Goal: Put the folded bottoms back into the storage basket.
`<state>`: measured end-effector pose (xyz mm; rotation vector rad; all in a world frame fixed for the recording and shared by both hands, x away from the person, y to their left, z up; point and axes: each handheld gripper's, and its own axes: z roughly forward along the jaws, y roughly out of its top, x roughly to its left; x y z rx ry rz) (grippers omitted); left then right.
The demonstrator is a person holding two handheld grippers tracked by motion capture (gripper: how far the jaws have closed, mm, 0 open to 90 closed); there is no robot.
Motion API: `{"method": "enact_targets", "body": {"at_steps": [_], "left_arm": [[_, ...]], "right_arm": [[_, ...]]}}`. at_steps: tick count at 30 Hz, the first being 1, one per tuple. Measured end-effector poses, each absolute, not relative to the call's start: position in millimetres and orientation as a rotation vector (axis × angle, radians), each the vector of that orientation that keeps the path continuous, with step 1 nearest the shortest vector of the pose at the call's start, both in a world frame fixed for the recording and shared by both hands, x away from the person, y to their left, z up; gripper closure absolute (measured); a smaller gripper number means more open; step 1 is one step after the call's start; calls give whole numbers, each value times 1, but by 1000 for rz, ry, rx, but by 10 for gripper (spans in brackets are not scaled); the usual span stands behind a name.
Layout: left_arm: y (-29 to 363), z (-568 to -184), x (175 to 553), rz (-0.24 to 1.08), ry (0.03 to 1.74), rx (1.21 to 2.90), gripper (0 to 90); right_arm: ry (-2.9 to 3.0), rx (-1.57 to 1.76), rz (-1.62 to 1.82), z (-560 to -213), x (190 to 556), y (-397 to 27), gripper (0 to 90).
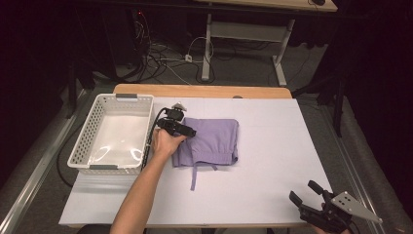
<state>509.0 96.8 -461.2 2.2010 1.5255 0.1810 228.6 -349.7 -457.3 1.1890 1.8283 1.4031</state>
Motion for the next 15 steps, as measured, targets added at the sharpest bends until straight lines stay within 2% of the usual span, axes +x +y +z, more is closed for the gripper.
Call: {"method": "enact_targets", "body": {"at_steps": [4,7,12,15], "left_arm": [[92,-463,508,230,1514,2245,21],[90,-463,505,245,1501,2262,53],[80,-457,497,238,1425,2307,266],[79,-455,495,227,1423,2300,346]], "right_arm": [[1833,1194,1402,-457,229,-349,191],[1839,1190,1401,-458,229,-349,191],[1857,1182,1398,-458,230,-348,194],[1861,1179,1391,-458,230,-347,195]]}}
